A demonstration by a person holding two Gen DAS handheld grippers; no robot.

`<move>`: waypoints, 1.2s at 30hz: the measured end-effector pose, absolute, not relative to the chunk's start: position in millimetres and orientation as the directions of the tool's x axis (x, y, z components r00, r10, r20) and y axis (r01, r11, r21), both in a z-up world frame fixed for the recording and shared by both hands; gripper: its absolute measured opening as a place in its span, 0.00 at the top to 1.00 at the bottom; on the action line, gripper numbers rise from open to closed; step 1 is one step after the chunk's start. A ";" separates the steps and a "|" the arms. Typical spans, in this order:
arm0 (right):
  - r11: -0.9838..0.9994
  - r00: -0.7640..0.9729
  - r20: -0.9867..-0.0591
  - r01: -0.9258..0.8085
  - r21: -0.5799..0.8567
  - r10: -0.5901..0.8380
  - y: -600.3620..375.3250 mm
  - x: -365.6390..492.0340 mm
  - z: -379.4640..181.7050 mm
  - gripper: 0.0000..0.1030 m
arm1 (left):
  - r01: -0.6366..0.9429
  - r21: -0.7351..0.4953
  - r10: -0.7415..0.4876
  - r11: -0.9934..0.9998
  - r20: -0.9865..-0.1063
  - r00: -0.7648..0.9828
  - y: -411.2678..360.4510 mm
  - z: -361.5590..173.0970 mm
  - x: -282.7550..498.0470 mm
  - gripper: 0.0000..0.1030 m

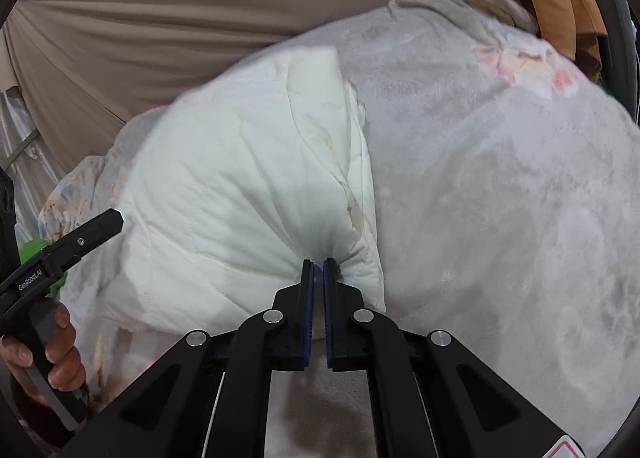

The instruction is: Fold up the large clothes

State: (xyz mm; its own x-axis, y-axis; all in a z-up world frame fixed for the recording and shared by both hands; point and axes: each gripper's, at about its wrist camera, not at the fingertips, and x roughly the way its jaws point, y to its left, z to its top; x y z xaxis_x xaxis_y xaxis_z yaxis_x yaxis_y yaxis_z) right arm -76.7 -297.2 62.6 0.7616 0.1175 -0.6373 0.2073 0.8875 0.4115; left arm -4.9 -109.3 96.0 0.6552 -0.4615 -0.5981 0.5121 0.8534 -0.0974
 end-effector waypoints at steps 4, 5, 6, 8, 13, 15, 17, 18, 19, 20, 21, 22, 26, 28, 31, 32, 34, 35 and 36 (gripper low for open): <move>0.893 0.816 -0.571 0.189 0.409 0.089 -309.4 -60.9 104.6 0.97 | 0.516 -0.104 -0.487 0.851 -0.524 0.699 -117.7 134.4 4.3 0.10; 0.898 0.819 -0.571 0.203 0.391 0.063 -310.8 -53.3 110.5 0.97 | 0.513 -0.108 -0.487 0.852 -0.525 0.698 -123.1 136.6 11.2 0.10; 0.901 0.816 -0.577 0.221 0.373 0.039 -312.4 -42.5 114.6 0.96 | 0.510 -0.108 -0.482 0.853 -0.536 0.693 -129.1 135.6 19.4 0.10; 0.902 0.805 -0.592 0.217 0.374 0.051 -315.3 -19.7 115.3 0.89 | 0.500 -0.117 -0.469 0.858 -0.578 0.668 -142.2 125.6 40.9 0.10; 0.907 0.716 -0.694 0.242 0.343 0.072 -314.8 33.3 76.1 0.89 | 0.430 -0.101 -0.382 0.897 -0.666 0.641 -157.2 81.4 79.4 0.10; 0.900 0.697 -0.709 0.236 0.366 0.106 -316.0 40.7 50.9 0.93 | 0.417 -0.095 -0.370 0.904 -0.663 0.651 -155.0 70.5 81.9 0.06; 0.881 0.704 -0.697 0.236 0.409 0.135 -319.6 38.6 34.5 0.97 | 0.428 -0.073 -0.367 0.901 -0.657 0.658 -158.3 67.6 78.2 0.05; 0.877 0.710 -0.690 0.234 0.419 0.141 -319.7 36.9 30.9 0.97 | 0.431 -0.050 -0.356 0.901 -0.654 0.668 -161.6 65.9 75.7 0.04; 0.875 0.711 -0.688 0.233 0.424 0.143 -319.4 35.7 29.4 0.98 | 0.430 -0.024 -0.341 0.903 -0.649 0.680 -165.2 62.9 73.1 0.04; 0.872 0.711 -0.688 0.239 0.427 0.142 -320.5 33.7 30.8 0.98 | 0.424 0.002 -0.323 0.906 -0.644 0.693 -167.9 59.7 70.8 0.04; 0.865 0.712 -0.690 0.258 0.431 0.131 -322.2 27.9 36.9 0.98 | 0.421 0.016 -0.314 0.907 -0.641 0.700 -167.6 59.5 70.2 0.04; 0.858 0.719 -0.683 0.266 0.440 0.127 -322.0 19.9 45.3 0.96 | 0.415 0.029 -0.303 0.909 -0.637 0.709 -167.6 58.7 69.1 0.04; 0.863 0.762 -0.634 0.227 0.452 0.132 -319.5 -27.8 68.1 0.88 | 0.414 0.009 -0.315 0.910 -0.634 0.706 -162.6 59.1 69.0 0.04; 0.866 0.748 -0.648 0.221 0.448 0.144 -317.1 -43.7 63.0 0.88 | 0.420 0.007 -0.321 0.907 -0.632 0.705 -163.0 58.6 68.3 0.04; 0.864 0.711 -0.686 0.238 0.444 0.156 -313.9 -42.0 35.9 0.85 | 0.436 0.032 -0.323 0.899 -0.622 0.713 -167.9 57.0 62.9 0.04; 0.851 0.708 -0.683 0.238 0.469 0.179 -315.4 -37.9 25.5 0.85 | 0.436 0.042 -0.319 0.899 -0.619 0.718 -169.5 56.6 61.1 0.04; 0.830 0.709 -0.677 0.247 0.500 0.197 -319.3 -37.7 23.8 0.86 | 0.429 0.059 -0.304 0.902 -0.618 0.725 -171.6 56.3 59.5 0.04; 0.832 0.712 -0.675 0.246 0.496 0.192 -320.0 -39.3 28.9 0.86 | 0.426 0.055 -0.303 0.903 -0.622 0.723 -170.7 56.3 59.9 0.04; 0.841 0.718 -0.674 0.250 0.479 0.170 -318.5 -44.3 37.3 0.86 | 0.426 0.047 -0.306 0.903 -0.625 0.718 -168.9 56.4 60.7 0.04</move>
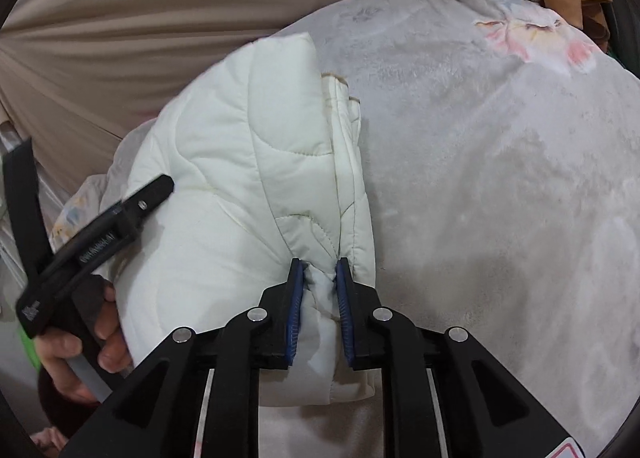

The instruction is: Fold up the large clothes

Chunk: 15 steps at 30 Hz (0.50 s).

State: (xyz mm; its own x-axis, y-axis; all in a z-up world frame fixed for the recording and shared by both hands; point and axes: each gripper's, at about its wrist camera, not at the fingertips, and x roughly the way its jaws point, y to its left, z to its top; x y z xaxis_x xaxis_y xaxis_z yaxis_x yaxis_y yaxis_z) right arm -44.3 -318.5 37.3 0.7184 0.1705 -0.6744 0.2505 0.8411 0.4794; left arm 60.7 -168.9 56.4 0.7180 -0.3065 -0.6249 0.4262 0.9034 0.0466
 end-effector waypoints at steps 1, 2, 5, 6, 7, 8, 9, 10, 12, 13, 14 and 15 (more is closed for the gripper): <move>0.851 0.727 -0.669 0.246 0.465 0.156 -316.3 -50.2 45.1 0.85 | 0.427 0.039 -0.310 0.904 -0.628 0.714 -166.6 56.7 60.8 0.04; 0.867 0.734 -0.664 0.231 0.441 0.142 -311.8 -57.0 53.9 0.85 | 0.425 0.035 -0.311 0.905 -0.628 0.714 -164.8 56.5 60.3 0.04; 0.899 0.720 -0.683 0.213 0.382 0.120 -303.7 -64.4 55.4 0.85 | 0.421 0.025 -0.315 0.907 -0.625 0.714 -162.4 55.6 58.0 0.04; 0.900 0.705 -0.697 0.212 0.381 0.129 -302.7 -60.9 46.1 0.85 | 0.423 0.029 -0.315 0.906 -0.623 0.716 -163.2 55.5 56.3 0.04; 0.893 0.694 -0.706 0.217 0.394 0.143 -303.2 -57.0 35.5 0.83 | 0.429 0.037 -0.316 0.903 -0.621 0.717 -164.8 55.7 53.3 0.04; 0.881 0.690 -0.705 0.221 0.419 0.162 -304.6 -54.1 25.9 0.83 | 0.434 0.044 -0.316 0.900 -0.620 0.718 -165.7 56.2 50.2 0.04; 0.872 0.694 -0.699 0.223 0.435 0.172 -307.1 -54.1 23.7 0.83 | 0.438 0.050 -0.315 0.898 -0.622 0.717 -165.3 57.1 45.9 0.04; 0.866 0.701 -0.690 0.221 0.448 0.178 -308.9 -57.5 26.8 0.83 | 0.442 0.046 -0.319 0.896 -0.625 0.712 -163.3 57.6 42.5 0.04; 0.865 0.724 -0.667 0.210 0.455 0.176 -312.0 -65.0 37.9 0.80 | 0.456 -0.008 -0.355 0.890 -0.641 0.681 -150.9 59.1 36.3 0.04; 0.867 0.731 -0.661 0.209 0.452 0.168 -314.1 -67.7 42.3 0.72 | 0.459 -0.056 -0.381 0.887 -0.652 0.655 -139.7 59.3 33.8 0.04; 0.872 0.735 -0.660 0.214 0.441 0.153 -316.0 -69.5 45.9 0.66 | 0.456 -0.102 -0.403 0.884 -0.662 0.632 -127.9 59.1 33.0 0.04; 0.875 0.738 -0.662 0.225 0.428 0.134 -318.4 -70.4 48.7 0.53 | 0.444 -0.164 -0.429 0.881 -0.674 0.602 -112.9 57.6 34.3 0.04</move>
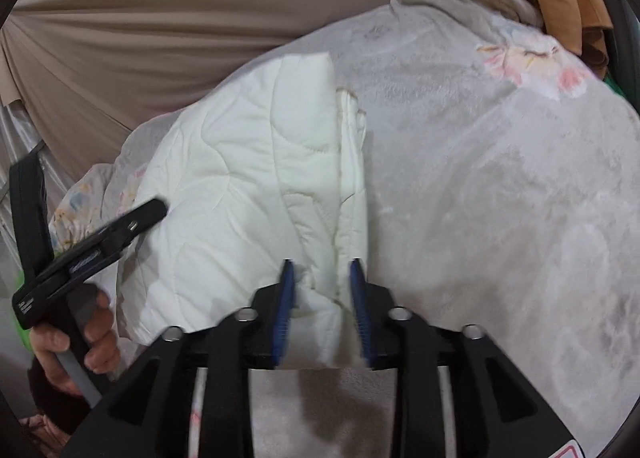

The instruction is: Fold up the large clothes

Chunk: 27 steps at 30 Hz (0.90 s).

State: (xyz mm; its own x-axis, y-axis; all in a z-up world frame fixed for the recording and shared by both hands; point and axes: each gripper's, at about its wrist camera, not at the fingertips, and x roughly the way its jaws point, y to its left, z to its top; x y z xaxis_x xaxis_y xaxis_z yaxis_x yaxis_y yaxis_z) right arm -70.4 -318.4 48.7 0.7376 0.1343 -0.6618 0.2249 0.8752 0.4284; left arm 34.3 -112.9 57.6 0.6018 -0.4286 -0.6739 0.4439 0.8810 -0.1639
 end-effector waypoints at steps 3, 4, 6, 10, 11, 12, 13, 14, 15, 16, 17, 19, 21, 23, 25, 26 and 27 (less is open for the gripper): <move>0.861 0.730 -0.661 0.214 0.461 0.173 -324.8 -63.3 43.9 0.41 | 0.384 -0.316 -0.486 0.867 -0.700 0.523 -80.4 47.3 43.7 0.04; 0.848 0.724 -0.658 0.203 0.490 0.207 -327.2 -58.6 39.4 0.41 | 0.359 -0.375 -0.514 0.855 -0.708 0.484 -71.2 41.8 48.2 0.04; 0.815 0.706 -0.648 0.176 0.552 0.286 -329.7 -46.5 29.2 0.41 | 0.329 -0.450 -0.556 0.830 -0.709 0.434 -62.2 33.4 53.1 0.04; 0.764 0.683 -0.622 0.146 0.629 0.383 -332.8 -30.5 14.4 0.35 | 0.336 -0.497 -0.598 0.800 -0.707 0.377 -62.9 25.5 54.7 0.04; 0.758 0.680 -0.619 0.142 0.637 0.393 -333.3 -27.6 12.4 0.34 | 0.347 -0.499 -0.604 0.794 -0.708 0.365 -65.8 24.7 54.5 0.04; 0.753 0.676 -0.616 0.136 0.643 0.404 -333.5 -24.7 10.6 0.33 | 0.356 -0.491 -0.602 0.795 -0.712 0.362 -68.6 24.8 53.6 0.04; 0.749 0.673 -0.613 0.132 0.650 0.414 -333.9 -22.2 9.0 0.32 | 0.368 -0.465 -0.586 0.805 -0.720 0.371 -73.5 25.6 51.8 0.04; 0.744 0.670 -0.611 0.130 0.655 0.421 -334.4 -19.9 7.5 0.31 | 0.375 -0.448 -0.575 0.812 -0.726 0.377 -77.2 26.4 50.5 0.04; 0.739 0.668 -0.608 0.128 0.662 0.429 -334.5 -17.1 6.2 0.30 | 0.379 -0.428 -0.560 0.821 -0.733 0.386 -81.4 27.2 49.1 0.04; 0.736 0.666 -0.607 0.126 0.665 0.434 -335.1 -15.0 5.5 0.30 | 0.379 -0.416 -0.550 0.827 -0.737 0.392 -83.4 28.1 49.3 0.04; 0.735 0.665 -0.606 0.123 0.666 0.437 -335.1 -13.4 5.2 0.29 | 0.379 -0.403 -0.540 0.833 -0.742 0.397 -86.3 28.7 48.8 0.04; 0.733 0.663 -0.602 0.117 0.670 0.444 -334.0 -10.0 4.2 0.29 | 0.382 -0.376 -0.519 0.844 -0.750 0.410 -89.4 30.0 49.2 0.04; 0.731 0.662 -0.601 0.114 0.672 0.449 -332.6 -8.2 4.1 0.29 | 0.389 -0.349 -0.502 0.853 -0.754 0.424 -93.2 31.0 48.4 0.04; 0.734 0.661 -0.601 0.110 0.670 0.449 -332.5 -4.0 5.1 0.28 | 0.397 -0.323 -0.486 0.859 -0.758 0.436 -97.6 32.1 48.5 0.04; 0.733 0.661 -0.601 0.110 0.671 0.451 -331.3 -1.8 4.8 0.28 | 0.402 -0.303 -0.474 0.864 -0.760 0.445 -101.1 32.8 50.0 0.04; 0.734 0.660 -0.601 0.110 0.670 0.450 -331.2 -1.1 4.9 0.28 | 0.403 -0.295 -0.469 0.866 -0.760 0.450 -102.9 33.2 51.4 0.04; 0.736 0.660 -0.603 0.110 0.668 0.448 -327.9 1.4 6.5 0.28 | 0.405 -0.287 -0.464 0.868 -0.760 0.456 -103.9 33.4 51.9 0.04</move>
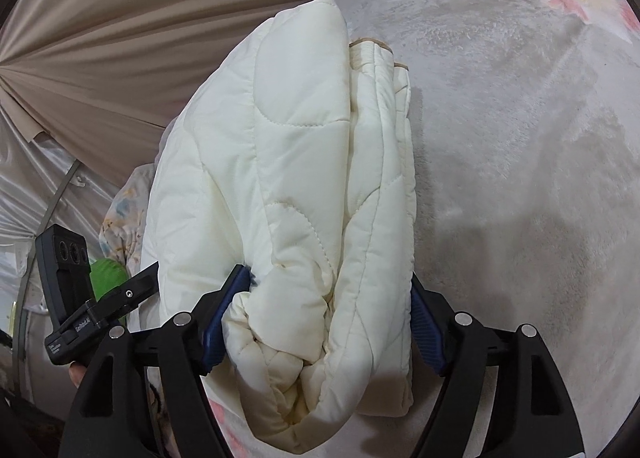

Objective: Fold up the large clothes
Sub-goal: 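Grasp the bundle end with both tools and lift it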

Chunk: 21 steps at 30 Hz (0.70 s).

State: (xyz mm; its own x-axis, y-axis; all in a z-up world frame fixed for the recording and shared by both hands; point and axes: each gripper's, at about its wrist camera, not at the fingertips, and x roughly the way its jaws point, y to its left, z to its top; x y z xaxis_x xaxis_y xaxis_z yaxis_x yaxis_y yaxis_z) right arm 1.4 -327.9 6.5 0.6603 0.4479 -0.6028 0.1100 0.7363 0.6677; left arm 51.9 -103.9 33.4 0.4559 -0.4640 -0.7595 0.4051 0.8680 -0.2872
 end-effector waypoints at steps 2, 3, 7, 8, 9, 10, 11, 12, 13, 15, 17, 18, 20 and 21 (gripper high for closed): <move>0.739 0.661 -0.604 0.110 0.665 0.445 -327.0 1.8 6.9 0.28 | 0.408 -0.271 -0.455 0.872 -0.758 0.468 -106.1 33.3 53.1 0.04; 0.740 0.662 -0.605 0.111 0.664 0.443 -326.0 2.7 7.2 0.28 | 0.408 -0.266 -0.451 0.873 -0.758 0.471 -107.1 33.3 53.9 0.04; 0.740 0.664 -0.603 0.111 0.664 0.442 -328.1 0.6 4.8 0.28 | 0.408 -0.263 -0.450 0.874 -0.756 0.475 -108.1 33.6 58.1 0.04; 0.738 0.665 -0.602 0.113 0.666 0.441 -327.9 0.6 5.1 0.28 | 0.410 -0.264 -0.451 0.873 -0.757 0.473 -108.4 34.0 59.1 0.04; 0.737 0.670 -0.601 0.117 0.665 0.436 -326.5 0.6 5.8 0.29 | 0.413 -0.266 -0.454 0.871 -0.757 0.470 -108.9 34.8 59.7 0.04; 0.741 0.675 -0.600 0.117 0.662 0.429 -323.6 -0.5 7.4 0.32 | 0.420 -0.266 -0.458 0.867 -0.757 0.466 -109.5 36.4 60.2 0.04; 0.751 0.683 -0.601 0.115 0.650 0.415 -321.9 -1.7 11.0 0.35 | 0.431 -0.263 -0.462 0.863 -0.755 0.466 -110.8 38.8 59.7 0.04; 0.756 0.691 -0.600 0.118 0.643 0.403 -319.2 -3.5 14.3 0.44 | 0.448 -0.249 -0.464 0.858 -0.751 0.471 -112.5 42.5 58.0 0.06; 0.764 0.699 -0.599 0.117 0.635 0.391 -317.0 -4.3 19.0 0.53 | 0.460 -0.235 -0.462 0.856 -0.747 0.479 -114.4 45.7 56.0 0.09; 0.772 0.714 -0.596 0.122 0.624 0.369 -315.0 -5.7 27.6 0.62 | 0.485 -0.211 -0.464 0.849 -0.736 0.492 -117.4 53.6 52.6 0.13; 0.769 0.729 -0.578 0.111 0.629 0.368 -313.0 -6.4 35.5 0.69 | 0.509 -0.186 -0.468 0.840 -0.724 0.508 -118.9 62.5 50.3 0.19; 0.779 0.737 -0.577 0.112 0.617 0.351 -310.5 -6.9 40.7 0.70 | 0.515 -0.182 -0.470 0.837 -0.720 0.511 -119.0 65.4 49.9 0.22; 0.796 0.751 -0.573 0.107 0.596 0.328 -305.6 -7.4 50.0 0.71 | 0.530 -0.174 -0.480 0.830 -0.707 0.519 -118.7 73.1 49.0 0.28; 0.802 0.760 -0.567 0.103 0.589 0.318 -303.4 -8.2 55.7 0.72 | 0.539 -0.169 -0.486 0.825 -0.699 0.525 -118.3 78.2 48.6 0.32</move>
State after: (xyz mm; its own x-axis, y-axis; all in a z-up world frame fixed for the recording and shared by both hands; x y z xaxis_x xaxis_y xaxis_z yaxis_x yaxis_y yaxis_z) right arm -8.2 -303.4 55.6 0.7600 0.3181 -0.5668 0.1033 0.8019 0.5885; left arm 48.6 -118.3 78.2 0.5252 -0.4859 -0.6986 0.5391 0.8252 -0.1687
